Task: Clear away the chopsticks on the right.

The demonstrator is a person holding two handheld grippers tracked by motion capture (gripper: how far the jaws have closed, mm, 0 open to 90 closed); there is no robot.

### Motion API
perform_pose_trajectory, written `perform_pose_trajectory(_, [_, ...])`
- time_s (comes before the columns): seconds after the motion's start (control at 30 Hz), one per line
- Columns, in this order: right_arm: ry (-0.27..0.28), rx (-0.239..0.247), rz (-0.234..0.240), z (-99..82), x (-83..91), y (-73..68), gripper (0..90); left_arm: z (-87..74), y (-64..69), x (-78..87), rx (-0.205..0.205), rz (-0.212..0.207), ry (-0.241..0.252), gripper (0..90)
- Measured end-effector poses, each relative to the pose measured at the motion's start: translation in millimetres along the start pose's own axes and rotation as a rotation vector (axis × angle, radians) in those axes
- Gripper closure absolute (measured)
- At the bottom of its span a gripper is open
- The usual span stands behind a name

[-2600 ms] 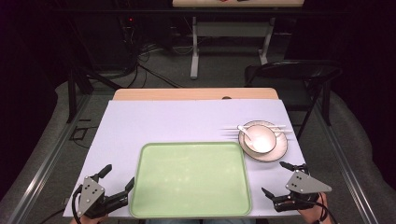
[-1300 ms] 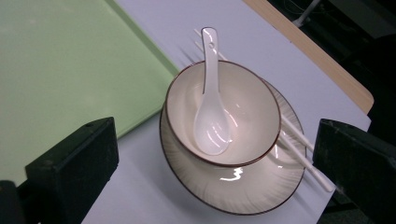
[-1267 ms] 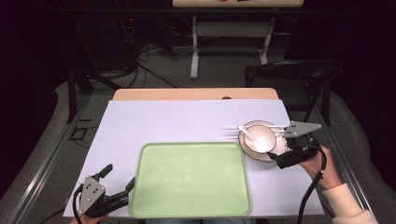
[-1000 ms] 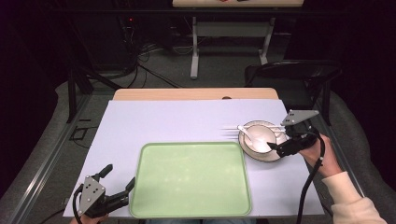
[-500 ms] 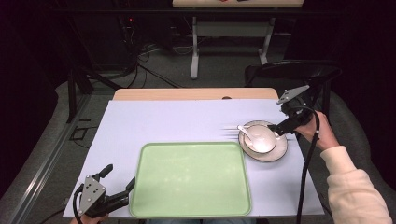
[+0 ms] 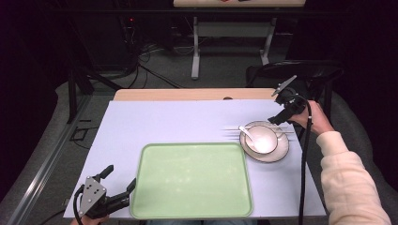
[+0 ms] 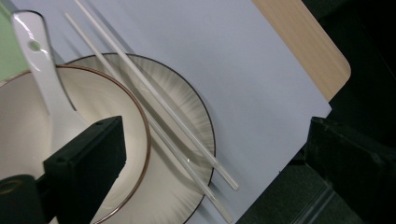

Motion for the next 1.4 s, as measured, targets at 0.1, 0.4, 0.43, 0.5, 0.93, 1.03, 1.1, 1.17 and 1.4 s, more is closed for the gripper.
perform_pose_trajectory(0.1, [-0.039,0.003,0.009,-0.6,-11.4,3.4,20.2,0.0,0.1,0.0,-0.002,-0.001,-0.001,15.4])
perform_pose_trajectory(0.4, [-0.157,0.039,0.093,-6.8,-47.2,8.6,51.0,0.0,-0.1,0.2,-0.002,-0.001,-0.001,15.4])
perform_pose_trajectory(0.43, [-0.176,0.038,0.102,-7.6,-50.9,8.5,51.8,-0.1,-0.1,0.4,-0.002,-0.002,0.000,15.4])
perform_pose_trajectory(0.5, [-0.192,0.034,0.116,-8.6,-56.3,8.0,53.8,-0.1,-0.1,0.5,0.000,0.000,0.001,15.4])
perform_pose_trajectory(0.93, [-0.265,0.115,0.180,-5.9,-78.5,4.4,71.5,-0.1,0.0,0.0,-0.003,-0.002,-0.002,15.4])
perform_pose_trajectory(1.03, [-0.257,0.126,0.174,-5.6,-78.8,4.9,71.6,-0.2,-0.2,0.1,-0.002,0.000,-0.001,15.4])
perform_pose_trajectory(1.1, [-0.255,0.141,0.185,-5.4,-79.8,4.8,72.5,-0.1,-0.1,0.1,-0.002,0.000,0.000,15.4])
perform_pose_trajectory(1.17, [-0.259,0.152,0.187,-5.2,-80.4,4.7,73.0,-0.1,0.0,0.0,-0.003,0.001,-0.002,15.5])
perform_pose_trajectory(1.4, [-0.280,0.194,0.184,-2.3,-80.2,2.1,76.3,-0.1,0.1,0.1,-0.004,0.001,-0.002,15.4])
Point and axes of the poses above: each handheld gripper's, and its own axes: x roughly backward along the jaws, z roughly out of its top, y roughly to its right, the point moved 2 cm from there along -x, roughly forward along the jaws, and after that the axes turned 10 degrees about x, right-handed, at the moved point
